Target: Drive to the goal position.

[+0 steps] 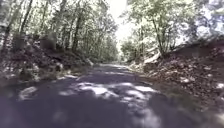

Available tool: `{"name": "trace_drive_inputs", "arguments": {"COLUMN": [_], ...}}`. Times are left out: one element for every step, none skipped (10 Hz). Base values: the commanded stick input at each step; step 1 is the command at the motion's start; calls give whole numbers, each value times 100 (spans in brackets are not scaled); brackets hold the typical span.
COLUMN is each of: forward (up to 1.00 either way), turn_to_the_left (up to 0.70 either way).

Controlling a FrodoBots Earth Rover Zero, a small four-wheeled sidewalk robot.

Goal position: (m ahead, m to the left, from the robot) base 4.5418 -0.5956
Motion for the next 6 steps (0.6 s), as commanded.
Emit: {"name": "trace_drive_inputs", "arguments": {"forward": [45,45,45,45,45,45], "turn_to_the_left": [0,0,0,0,0,0]}}
